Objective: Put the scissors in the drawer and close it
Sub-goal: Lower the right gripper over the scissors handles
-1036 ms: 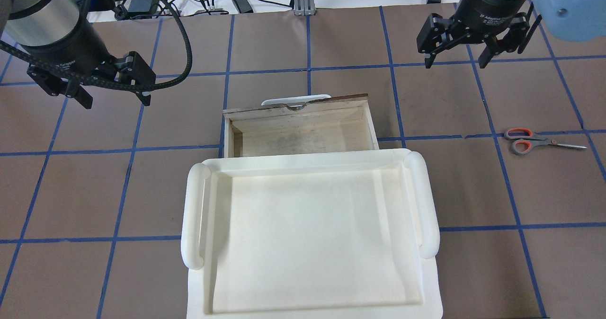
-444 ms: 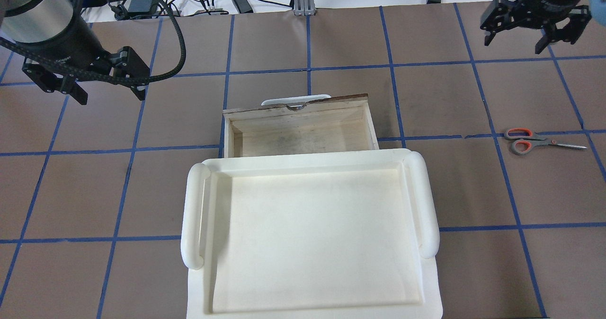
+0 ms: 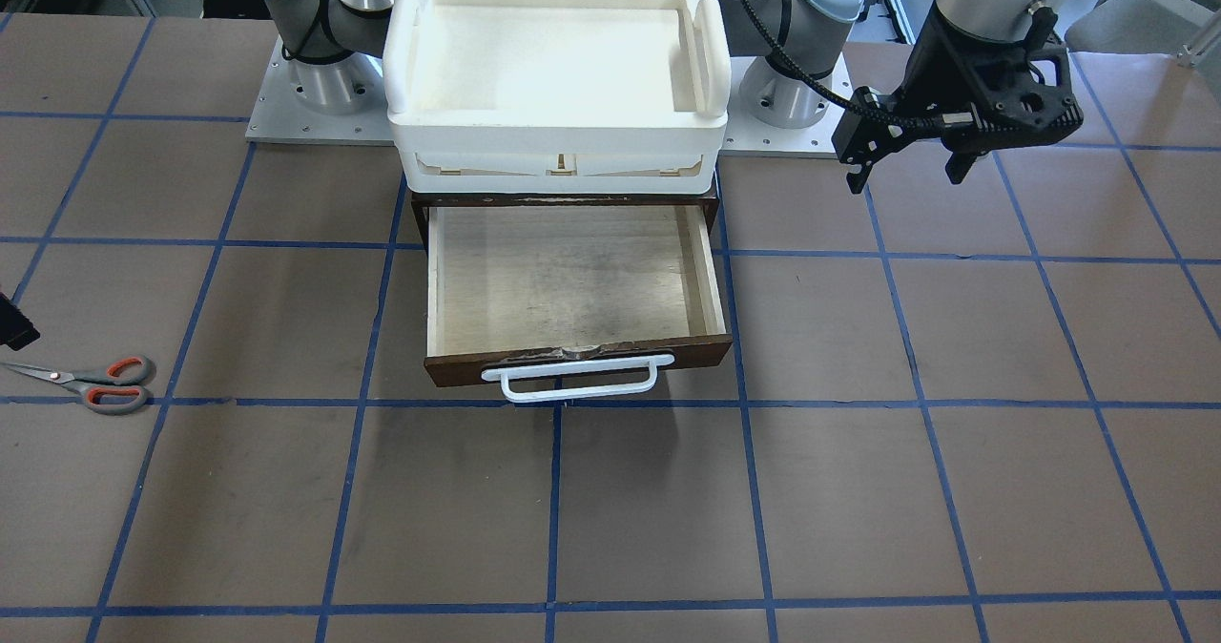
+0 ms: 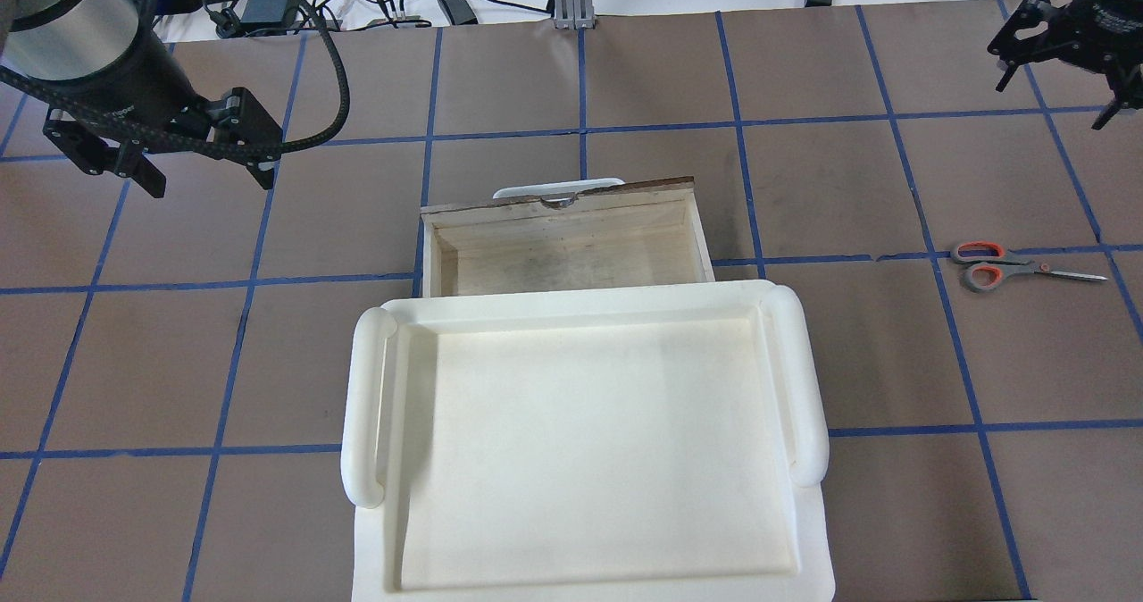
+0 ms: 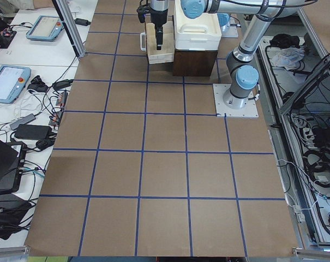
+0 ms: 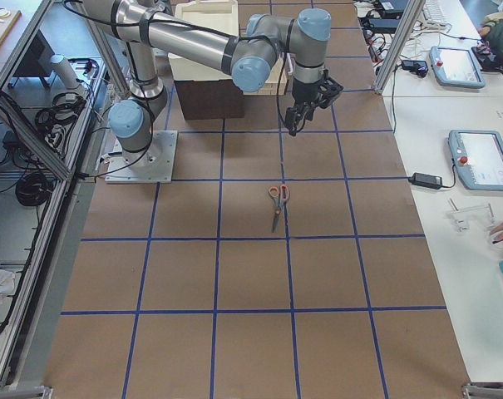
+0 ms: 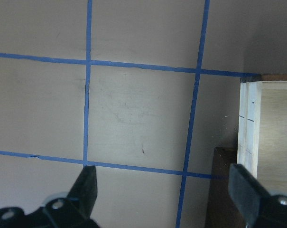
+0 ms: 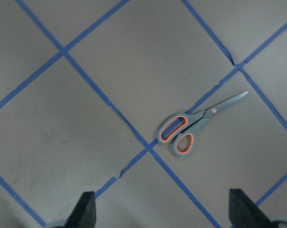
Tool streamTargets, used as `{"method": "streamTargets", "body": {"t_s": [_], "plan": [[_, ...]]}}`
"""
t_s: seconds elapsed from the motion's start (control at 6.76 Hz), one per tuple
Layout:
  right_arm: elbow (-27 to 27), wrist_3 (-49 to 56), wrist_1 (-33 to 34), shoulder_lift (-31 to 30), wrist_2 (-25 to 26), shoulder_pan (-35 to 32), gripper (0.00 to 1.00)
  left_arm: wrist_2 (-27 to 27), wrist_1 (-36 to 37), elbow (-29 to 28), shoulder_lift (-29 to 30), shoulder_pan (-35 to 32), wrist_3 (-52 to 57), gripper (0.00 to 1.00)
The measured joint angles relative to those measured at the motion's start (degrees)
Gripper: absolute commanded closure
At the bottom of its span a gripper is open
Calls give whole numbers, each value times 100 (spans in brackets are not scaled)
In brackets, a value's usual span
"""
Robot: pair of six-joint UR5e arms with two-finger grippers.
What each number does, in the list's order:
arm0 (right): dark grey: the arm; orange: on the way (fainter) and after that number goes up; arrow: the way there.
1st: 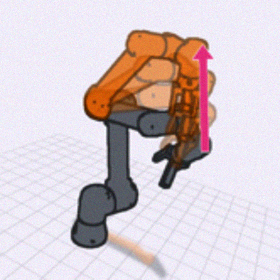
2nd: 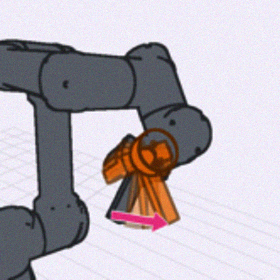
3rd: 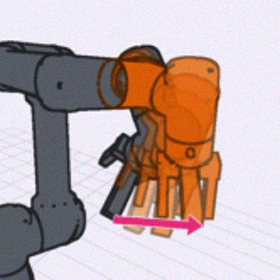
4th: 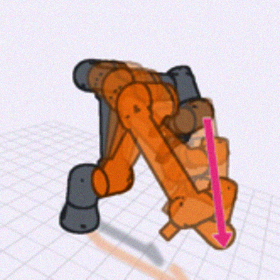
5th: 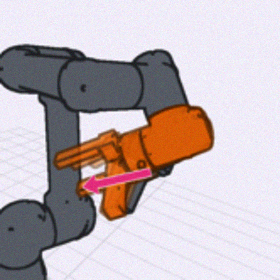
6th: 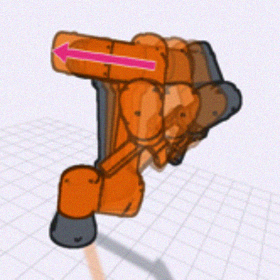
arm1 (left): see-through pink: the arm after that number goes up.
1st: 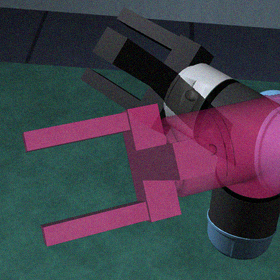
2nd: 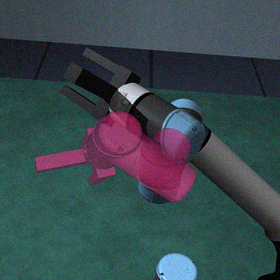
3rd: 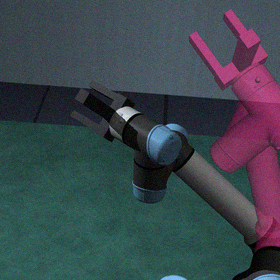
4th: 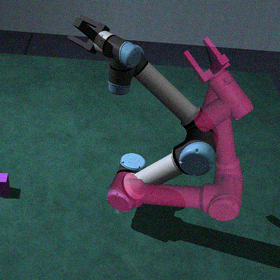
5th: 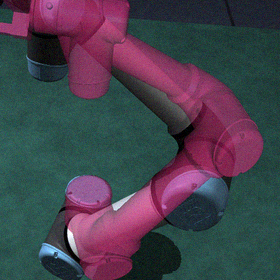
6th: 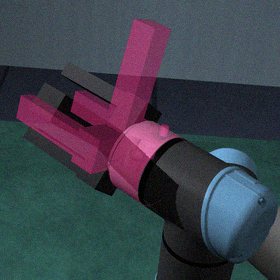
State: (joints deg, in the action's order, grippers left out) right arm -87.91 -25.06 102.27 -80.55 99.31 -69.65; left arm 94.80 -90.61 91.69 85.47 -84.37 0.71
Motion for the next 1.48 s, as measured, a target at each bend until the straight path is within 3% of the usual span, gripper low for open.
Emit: {"method": "streamTargets", "body": {"t_s": [0.3, 0.59, 0.89, 1.48], "plan": [[-158, -1608, 82, 38, 212, 59, 0, -17, -29, 6, 4, 2, 22, 0], [-310, -2334, 109, 206, -430, 533, 0, -34, -35, 5, 4, -1, 6, 0], [-521, -2246, 251, 344, -861, 1093, 0, -24, -44, 0, 5, 3, -22, 0], [-1705, -1770, 1787, 826, -852, 1798, 2, 4, -106, 6, -3, 8, -13, 0]]}}
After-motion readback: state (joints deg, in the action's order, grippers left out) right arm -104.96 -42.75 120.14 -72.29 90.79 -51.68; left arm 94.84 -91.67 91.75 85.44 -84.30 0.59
